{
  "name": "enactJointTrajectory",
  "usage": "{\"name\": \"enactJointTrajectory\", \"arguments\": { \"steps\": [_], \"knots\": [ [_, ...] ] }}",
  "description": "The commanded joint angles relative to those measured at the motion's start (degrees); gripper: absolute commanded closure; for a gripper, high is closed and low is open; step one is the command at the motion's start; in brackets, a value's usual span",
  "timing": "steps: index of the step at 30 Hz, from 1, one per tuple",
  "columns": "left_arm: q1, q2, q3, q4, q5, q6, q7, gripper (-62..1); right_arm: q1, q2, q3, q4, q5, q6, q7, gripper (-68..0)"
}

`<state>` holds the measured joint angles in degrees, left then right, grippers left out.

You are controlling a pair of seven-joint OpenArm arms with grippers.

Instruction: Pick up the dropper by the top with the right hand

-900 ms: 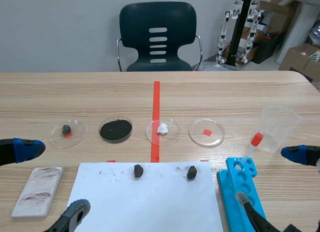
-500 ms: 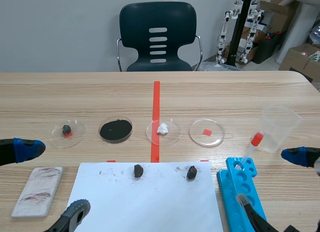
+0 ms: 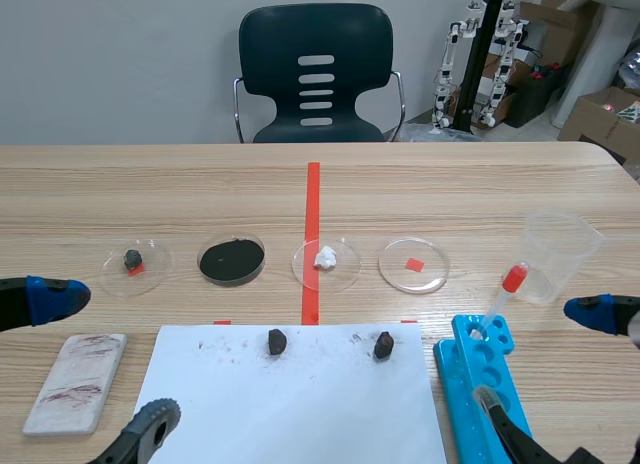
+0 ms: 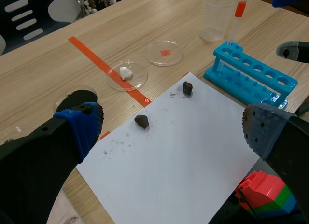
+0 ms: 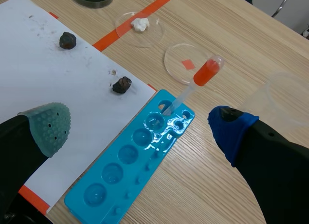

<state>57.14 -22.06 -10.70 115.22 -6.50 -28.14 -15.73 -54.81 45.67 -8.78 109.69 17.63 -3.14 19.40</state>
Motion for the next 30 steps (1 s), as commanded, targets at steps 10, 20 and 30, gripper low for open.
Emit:
{"name": "enactJointTrajectory", "arguments": {
  "steps": [10,20,30],
  "knots": [
    [-0.20,0.13,-0.37,0.24,-0.48,0.11,-0.85,-60.5,6.29,-9.51,5.81,-8.98,0.46,9.90,6.14,-66.9],
    [-0.20,0.11,-0.37,0.24,-0.48,0.11,-0.81,-60.5,13.25,-12.11,6.38,-20.63,-3.52,18.71,23.34,-66.9],
    [-0.20,0.11,-0.37,0.24,-0.50,0.13,-0.81,-60.5,25.14,-16.41,4.61,-28.87,-7.17,24.04,23.41,-66.9]
  ]
}}
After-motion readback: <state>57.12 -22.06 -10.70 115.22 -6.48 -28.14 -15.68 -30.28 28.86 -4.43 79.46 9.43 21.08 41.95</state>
